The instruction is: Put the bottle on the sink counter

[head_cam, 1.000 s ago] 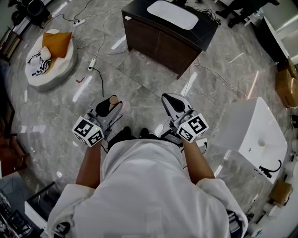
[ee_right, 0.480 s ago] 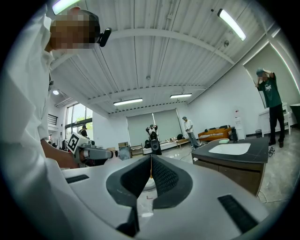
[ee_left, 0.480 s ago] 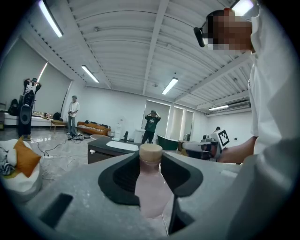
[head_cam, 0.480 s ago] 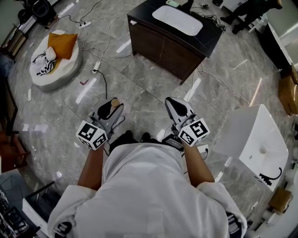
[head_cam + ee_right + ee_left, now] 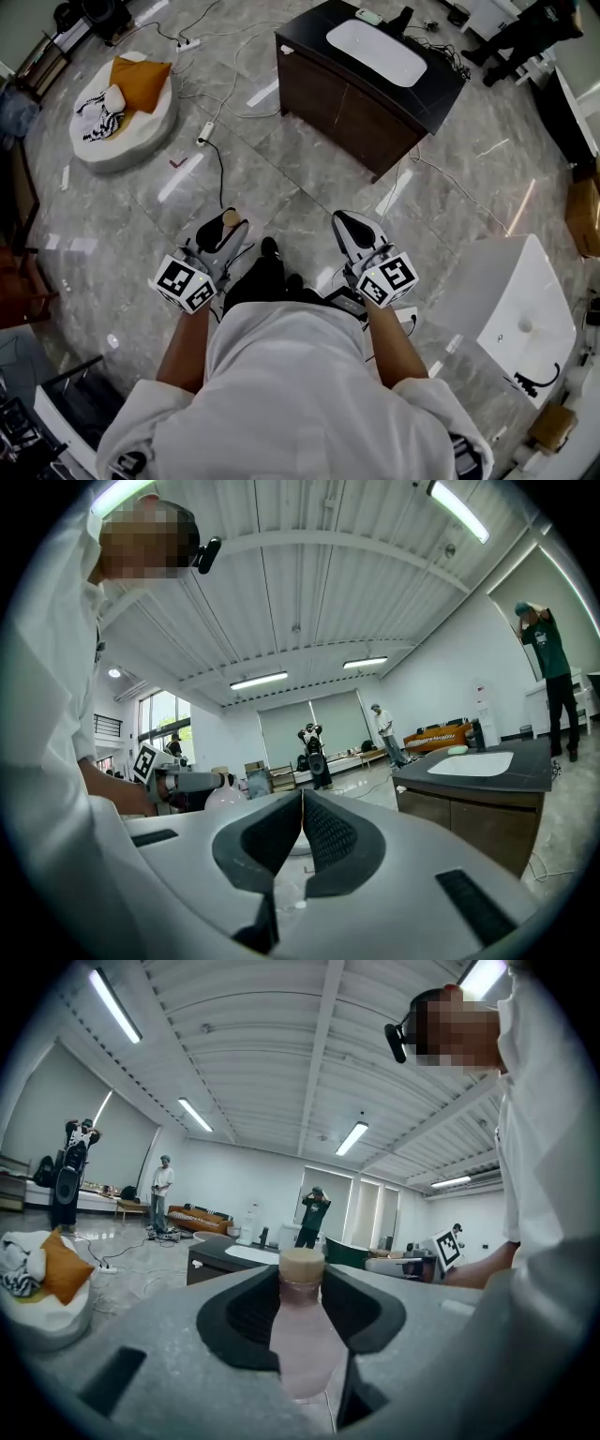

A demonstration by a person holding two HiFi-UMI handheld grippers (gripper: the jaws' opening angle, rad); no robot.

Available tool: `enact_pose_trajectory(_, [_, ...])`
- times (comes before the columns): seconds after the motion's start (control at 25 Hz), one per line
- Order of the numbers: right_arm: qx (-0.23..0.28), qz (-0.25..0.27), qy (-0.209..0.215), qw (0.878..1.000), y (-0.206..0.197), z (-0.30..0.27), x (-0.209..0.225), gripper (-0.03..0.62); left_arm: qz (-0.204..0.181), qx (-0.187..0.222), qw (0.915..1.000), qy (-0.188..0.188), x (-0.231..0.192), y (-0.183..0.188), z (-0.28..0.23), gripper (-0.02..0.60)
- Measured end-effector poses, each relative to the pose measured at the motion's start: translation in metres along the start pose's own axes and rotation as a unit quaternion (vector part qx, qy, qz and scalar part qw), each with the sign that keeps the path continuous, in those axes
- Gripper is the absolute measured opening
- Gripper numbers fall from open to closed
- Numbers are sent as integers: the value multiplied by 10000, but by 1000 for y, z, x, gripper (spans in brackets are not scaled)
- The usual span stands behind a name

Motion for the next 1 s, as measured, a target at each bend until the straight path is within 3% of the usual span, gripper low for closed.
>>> enact_pose_trajectory(0.28, [-89,0,-122,9999,6,-15,29,15,145,-70,9999,16,-29,0,-34,147])
enact_pose_trajectory(0.52, [-158,-29,-326,9993,16,-40,81,15,108,-165,9998,11,-64,9,-88,147])
enact_pose_trajectory(1.0, [-223,199,-500,9983,75,-138,189,15,27,-216,9984,-518,-142,53,-217,147])
Point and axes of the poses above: the fingertips, and each gripper's own axes: z backward along the fingers, x to its right, y out of its top, the point moved 5 cm from there along z, backward along the fingers, and after that the axes turned 15 degrees about y, right-handed, at the moved point
